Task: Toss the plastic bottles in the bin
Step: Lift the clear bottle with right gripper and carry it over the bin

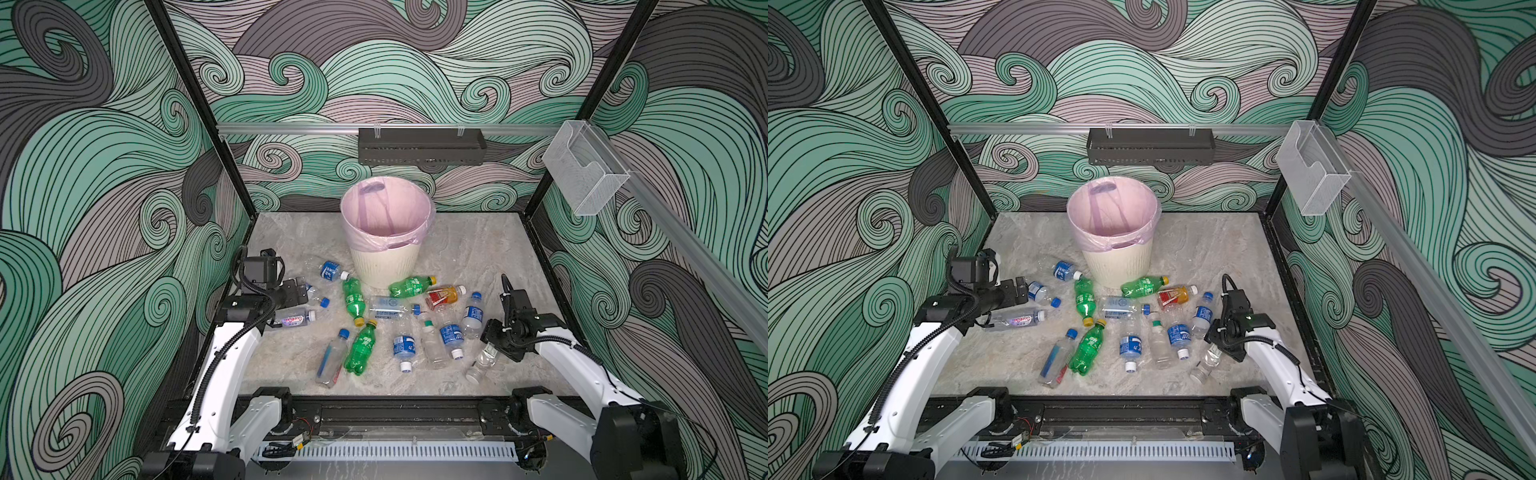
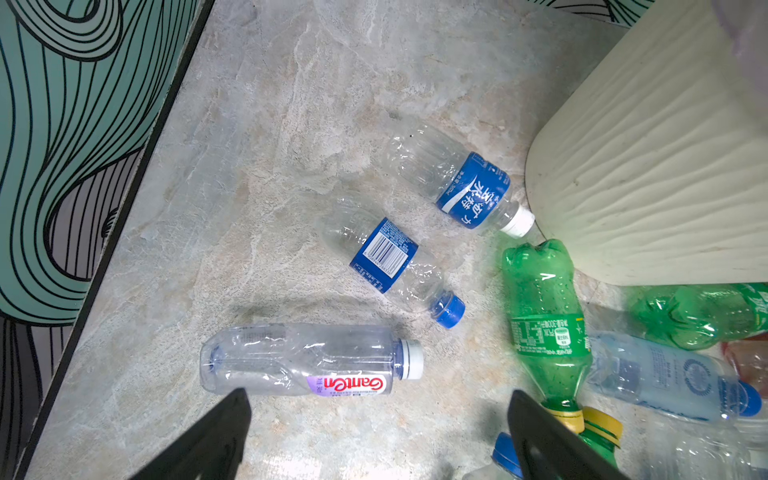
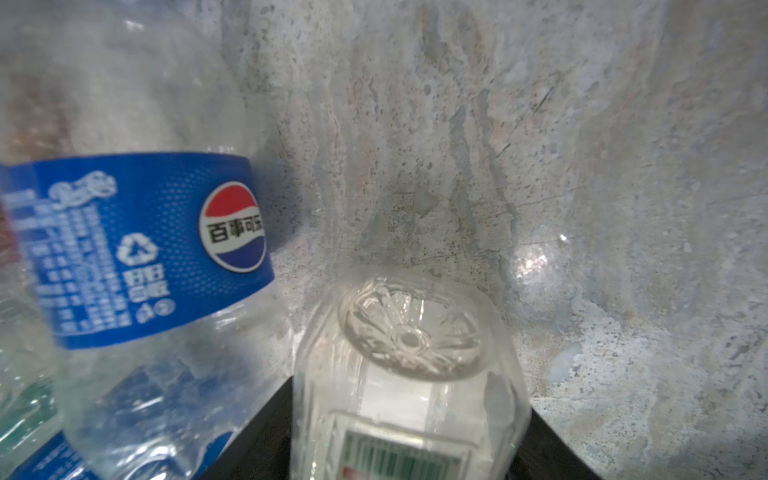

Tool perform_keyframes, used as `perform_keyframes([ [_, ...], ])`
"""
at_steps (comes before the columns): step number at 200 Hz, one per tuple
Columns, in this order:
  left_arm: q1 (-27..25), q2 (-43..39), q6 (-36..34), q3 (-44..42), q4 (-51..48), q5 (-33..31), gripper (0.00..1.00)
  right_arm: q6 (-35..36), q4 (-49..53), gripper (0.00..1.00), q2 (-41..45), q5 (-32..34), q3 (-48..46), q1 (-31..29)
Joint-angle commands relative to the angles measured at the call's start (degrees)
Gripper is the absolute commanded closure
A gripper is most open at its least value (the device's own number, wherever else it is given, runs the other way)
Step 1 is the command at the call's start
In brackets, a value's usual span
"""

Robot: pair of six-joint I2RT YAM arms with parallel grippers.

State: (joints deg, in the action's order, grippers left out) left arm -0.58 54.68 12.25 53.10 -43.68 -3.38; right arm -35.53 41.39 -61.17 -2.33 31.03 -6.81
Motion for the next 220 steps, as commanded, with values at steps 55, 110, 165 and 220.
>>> perform_keyframes([
  [55,-0.2,1.7,1.1,-0.4,0.6,-0.7,0.01,4.0,2.5,0.48,-0.5,2.1,3.5,-0.3],
  [110,-0.2,3.2,2.6,0.7,-0.4,-1.5,0.01,6.9,8.4,0.49,5.6,0.2,12.1,-0.3],
  [165,-0.1,2.7,3.8,0.5,-1.1,-2.5,0.01,13.2,2.9,0.49,7.0,-16.0,20.2,-0.3],
  [220,-0.2,3.5,7.2,0.7,-3.6,-4.6,0.01,15.9,-5.6,0.47,-3.0,-31.7,37.4,-4.7],
])
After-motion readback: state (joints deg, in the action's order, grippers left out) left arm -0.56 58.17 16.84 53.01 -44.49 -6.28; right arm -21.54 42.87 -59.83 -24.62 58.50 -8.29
